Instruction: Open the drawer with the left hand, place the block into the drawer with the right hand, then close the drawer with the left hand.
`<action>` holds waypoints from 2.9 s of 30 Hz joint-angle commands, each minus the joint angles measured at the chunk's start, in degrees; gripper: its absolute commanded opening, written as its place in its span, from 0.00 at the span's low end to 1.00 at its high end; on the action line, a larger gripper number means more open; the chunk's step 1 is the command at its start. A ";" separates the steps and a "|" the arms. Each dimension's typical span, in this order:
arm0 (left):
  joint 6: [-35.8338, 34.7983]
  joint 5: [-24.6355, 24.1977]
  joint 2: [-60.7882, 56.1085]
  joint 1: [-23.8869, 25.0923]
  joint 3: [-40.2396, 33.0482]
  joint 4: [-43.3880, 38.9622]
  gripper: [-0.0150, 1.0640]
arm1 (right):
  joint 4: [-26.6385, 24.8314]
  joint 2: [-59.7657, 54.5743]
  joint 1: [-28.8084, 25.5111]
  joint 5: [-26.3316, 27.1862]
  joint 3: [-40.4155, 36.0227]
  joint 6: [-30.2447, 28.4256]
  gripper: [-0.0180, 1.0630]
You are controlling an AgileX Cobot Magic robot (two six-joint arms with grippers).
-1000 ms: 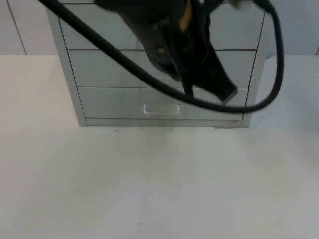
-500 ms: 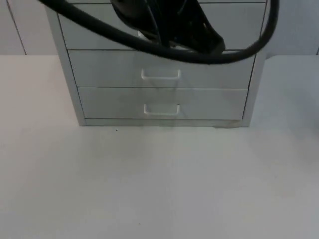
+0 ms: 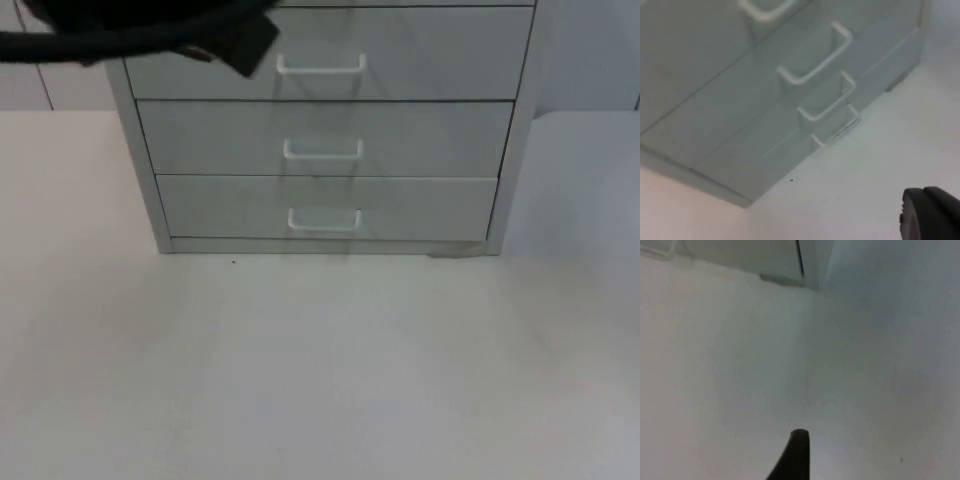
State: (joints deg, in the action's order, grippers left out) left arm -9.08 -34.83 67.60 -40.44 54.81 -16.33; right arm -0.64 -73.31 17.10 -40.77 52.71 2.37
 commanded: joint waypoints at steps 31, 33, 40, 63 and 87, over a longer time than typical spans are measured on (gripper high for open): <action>3.00 -10.33 -49.96 1.89 -14.08 7.47 0.01 | 0.64 53.64 0.31 -4.55 -16.19 -3.23 0.77; 3.00 -10.33 -53.45 1.89 -16.75 8.56 0.01 | 0.64 57.14 0.31 -7.67 -16.19 -4.43 0.77; 2.23 -11.33 -60.08 1.89 -19.13 8.40 0.01 | -0.57 64.29 0.31 -14.71 -16.19 -4.47 0.77; 0.91 -24.42 -67.60 1.89 -20.26 8.39 0.01 | 0.64 73.31 0.31 -21.10 -23.12 -4.58 0.77; 0.96 -25.82 -67.60 1.89 -22.27 8.86 0.01 | 0.64 73.31 0.31 -21.10 -23.12 -4.58 0.77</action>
State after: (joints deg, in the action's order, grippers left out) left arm -8.45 -62.42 0.18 -38.70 34.17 -8.35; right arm 0.00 -0.24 17.44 -62.08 29.62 -1.58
